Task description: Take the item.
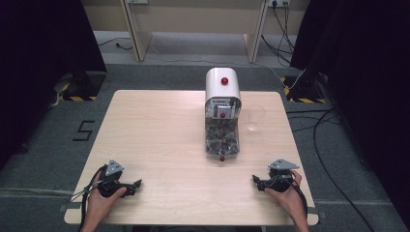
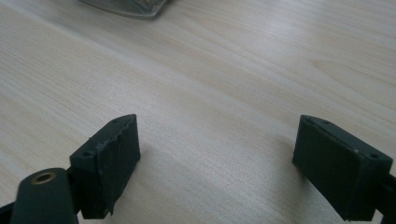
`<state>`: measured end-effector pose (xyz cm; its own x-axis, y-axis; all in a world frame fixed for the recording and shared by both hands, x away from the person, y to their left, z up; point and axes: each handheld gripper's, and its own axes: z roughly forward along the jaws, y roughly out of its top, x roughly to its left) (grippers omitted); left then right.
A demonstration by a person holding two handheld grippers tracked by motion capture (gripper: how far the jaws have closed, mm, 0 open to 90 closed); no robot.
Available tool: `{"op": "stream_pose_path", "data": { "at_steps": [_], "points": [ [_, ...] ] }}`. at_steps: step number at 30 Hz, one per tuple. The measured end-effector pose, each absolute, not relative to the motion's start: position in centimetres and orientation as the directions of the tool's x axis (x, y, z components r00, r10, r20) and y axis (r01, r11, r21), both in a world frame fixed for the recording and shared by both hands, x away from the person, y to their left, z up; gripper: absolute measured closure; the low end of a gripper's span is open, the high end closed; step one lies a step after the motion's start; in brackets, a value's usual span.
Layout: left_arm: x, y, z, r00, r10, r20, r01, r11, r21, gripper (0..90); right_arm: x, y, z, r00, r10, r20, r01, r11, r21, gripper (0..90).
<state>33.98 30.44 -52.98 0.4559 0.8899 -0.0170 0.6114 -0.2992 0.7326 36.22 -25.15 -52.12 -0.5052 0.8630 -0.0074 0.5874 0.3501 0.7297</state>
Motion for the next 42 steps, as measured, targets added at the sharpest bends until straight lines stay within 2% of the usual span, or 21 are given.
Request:
{"op": "stream_pose_path", "data": {
  "at_steps": [8,13,14,17,29,42],
  "points": [
    [34.0,30.4,-53.0,0.456,0.890,-0.017,0.611,-0.299,0.732,0.0,36.2,-25.2,-52.1,-0.508,0.861,-0.006,0.587,0.351,0.730,15.8],
    [34.0,30.4,-53.0,0.456,0.890,-0.017,0.611,-0.299,0.733,0.0,36.2,-25.3,-52.1,-0.507,0.862,-0.002,0.585,0.346,0.733,18.7],
    [34.0,30.4,-53.0,0.456,0.890,-0.017,0.612,-0.299,0.732,0.0,36.2,-25.3,-51.9,-0.505,0.863,0.003,0.577,0.334,0.745,21.7],
    [34.0,30.4,-53.0,0.456,0.890,-0.017,0.611,-0.299,0.732,0.0,36.3,-25.3,-51.7,-0.505,0.863,0.000,0.568,0.332,0.753,21.9],
    [34.0,30.4,-53.0,0.456,0.890,-0.017,0.611,-0.299,0.733,0.0,36.5,-24.3,-48.2,-0.508,0.861,-0.022,0.467,0.297,0.833,26.2],
    [34.0,30.4,-53.0,0.456,0.890,-0.017,0.612,-0.299,0.733,0.0,37.6,-21.7,-46.2,-0.572,0.819,-0.040,0.384,0.311,0.870,35.1]
  ]
}}
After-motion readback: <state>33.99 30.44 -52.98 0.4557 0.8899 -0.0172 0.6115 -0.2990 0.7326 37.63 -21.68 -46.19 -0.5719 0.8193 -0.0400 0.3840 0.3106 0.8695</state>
